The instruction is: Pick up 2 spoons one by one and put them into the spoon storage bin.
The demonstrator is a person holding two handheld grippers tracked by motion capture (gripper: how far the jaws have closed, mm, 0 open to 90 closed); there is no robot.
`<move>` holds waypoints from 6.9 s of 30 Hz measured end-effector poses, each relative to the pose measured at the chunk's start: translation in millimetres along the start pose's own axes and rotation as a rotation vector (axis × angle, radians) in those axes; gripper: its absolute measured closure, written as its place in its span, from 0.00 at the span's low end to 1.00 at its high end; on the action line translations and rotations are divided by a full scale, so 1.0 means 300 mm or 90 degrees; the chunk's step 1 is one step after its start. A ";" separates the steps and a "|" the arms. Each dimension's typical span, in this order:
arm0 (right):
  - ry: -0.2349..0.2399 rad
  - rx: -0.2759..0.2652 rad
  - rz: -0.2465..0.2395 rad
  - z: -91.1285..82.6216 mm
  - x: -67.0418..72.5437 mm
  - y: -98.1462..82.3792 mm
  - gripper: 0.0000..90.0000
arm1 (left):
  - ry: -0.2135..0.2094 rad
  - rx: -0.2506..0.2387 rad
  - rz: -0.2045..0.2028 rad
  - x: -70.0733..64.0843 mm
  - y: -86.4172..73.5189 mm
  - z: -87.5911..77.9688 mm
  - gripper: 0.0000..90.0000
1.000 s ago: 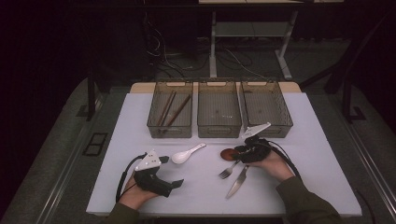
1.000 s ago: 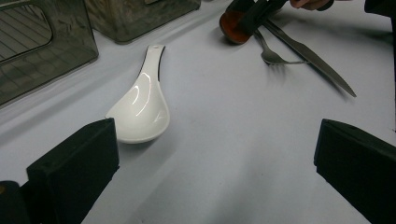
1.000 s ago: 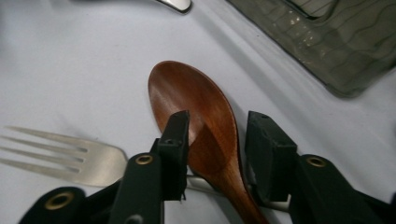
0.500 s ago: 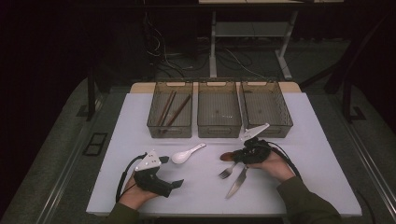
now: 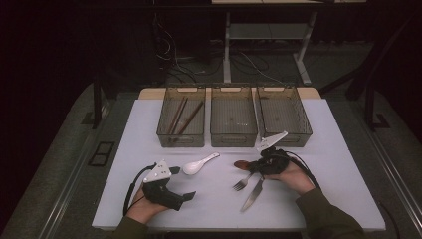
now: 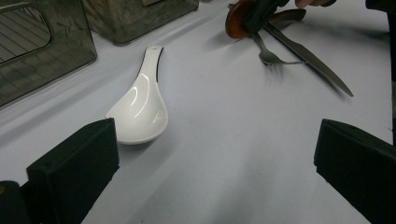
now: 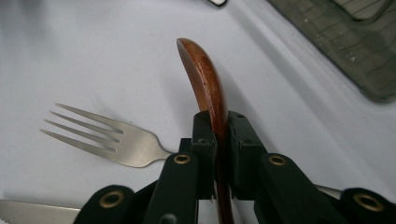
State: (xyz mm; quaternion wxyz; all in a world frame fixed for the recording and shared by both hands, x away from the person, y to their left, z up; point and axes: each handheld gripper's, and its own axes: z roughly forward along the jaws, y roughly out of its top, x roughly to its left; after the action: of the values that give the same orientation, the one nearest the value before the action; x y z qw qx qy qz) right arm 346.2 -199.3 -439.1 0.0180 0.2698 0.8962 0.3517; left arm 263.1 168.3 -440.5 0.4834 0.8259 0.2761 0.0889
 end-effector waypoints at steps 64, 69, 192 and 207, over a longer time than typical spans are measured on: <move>-0.061 -0.168 0.085 -0.112 -0.141 0.394 0.91 | -0.009 -0.009 0.006 -0.005 0.003 -0.001 0.00; -0.061 -0.170 0.086 -0.089 -0.155 0.440 0.91 | -0.010 -0.009 0.010 -0.006 0.004 -0.004 0.00; -0.118 -0.225 0.099 -0.194 0.081 -0.184 0.18 | 0.007 0.006 -0.001 -0.011 0.007 -0.014 0.00; -0.123 -0.220 0.097 -0.228 0.097 -0.316 0.16 | 0.016 0.000 -0.001 -0.010 0.016 -0.014 0.00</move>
State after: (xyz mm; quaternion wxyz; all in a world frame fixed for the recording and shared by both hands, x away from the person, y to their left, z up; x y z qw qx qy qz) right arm 261.5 -284.8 -443.9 0.1230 0.3624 0.7936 0.4730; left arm 260.5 168.0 -433.8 0.4801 0.8243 0.2832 0.0991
